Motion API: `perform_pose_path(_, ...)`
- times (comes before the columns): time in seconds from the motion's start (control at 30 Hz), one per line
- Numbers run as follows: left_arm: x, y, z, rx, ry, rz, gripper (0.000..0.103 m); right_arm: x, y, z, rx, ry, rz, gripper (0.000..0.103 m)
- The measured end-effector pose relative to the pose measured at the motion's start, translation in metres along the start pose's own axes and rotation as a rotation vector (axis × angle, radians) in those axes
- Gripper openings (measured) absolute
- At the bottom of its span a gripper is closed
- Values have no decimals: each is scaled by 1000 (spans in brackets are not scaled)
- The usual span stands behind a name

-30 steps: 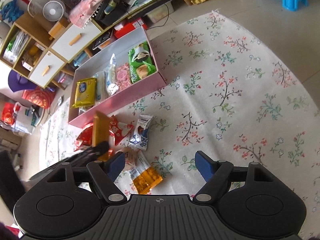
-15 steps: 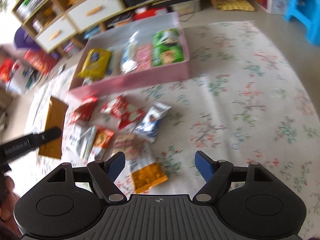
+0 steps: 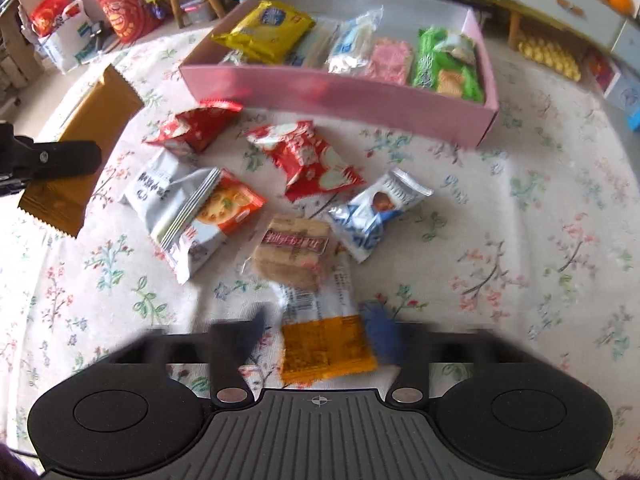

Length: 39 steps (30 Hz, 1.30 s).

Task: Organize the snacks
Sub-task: 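Grasp the orange cracker packet with right gripper while left gripper holds gold bar, then carry both snacks into the pink box and open both grippers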

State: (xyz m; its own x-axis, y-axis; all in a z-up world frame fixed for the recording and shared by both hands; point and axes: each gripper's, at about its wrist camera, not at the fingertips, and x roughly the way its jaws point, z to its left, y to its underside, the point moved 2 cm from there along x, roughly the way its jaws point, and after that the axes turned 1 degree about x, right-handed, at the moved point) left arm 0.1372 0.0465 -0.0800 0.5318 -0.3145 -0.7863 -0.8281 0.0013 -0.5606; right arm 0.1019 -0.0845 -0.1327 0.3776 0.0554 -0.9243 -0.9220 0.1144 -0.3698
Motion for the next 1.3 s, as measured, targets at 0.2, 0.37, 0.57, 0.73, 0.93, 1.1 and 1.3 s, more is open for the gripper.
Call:
perform_pose_path(0.2, -3, 0, 2, -10, 4, -4, 9, -21, 4, 3, 30, -74, 4, 38)
perform_pose_path(0.37, -5, 0, 3, -17, 6, -8, 9, -39, 5, -14, 105, -137, -23, 38)
perform_pose_path(0.57, -5, 0, 0, -8, 9, -9, 9, -58, 7, -38, 198, -149, -92, 38)
perform_pose_path(0.73, -3, 0, -2, -2, 10, -12, 9, -56, 1, -55, 255, -101, -107, 38)
perform_pose_path(0.93, -2, -4, 3, -12, 3, -17, 9, -59, -4, -65, 287, -87, -141, 38)
perform_pose_path(1.1, -2, -9, 11, -39, -4, -34, 9, -57, -9, -77, 325, -68, -152, 38)
perform_pose_path(1.3, -1, -13, 8, -38, -1, -42, 9, -60, -12, -86, 350, -57, -172, 38)
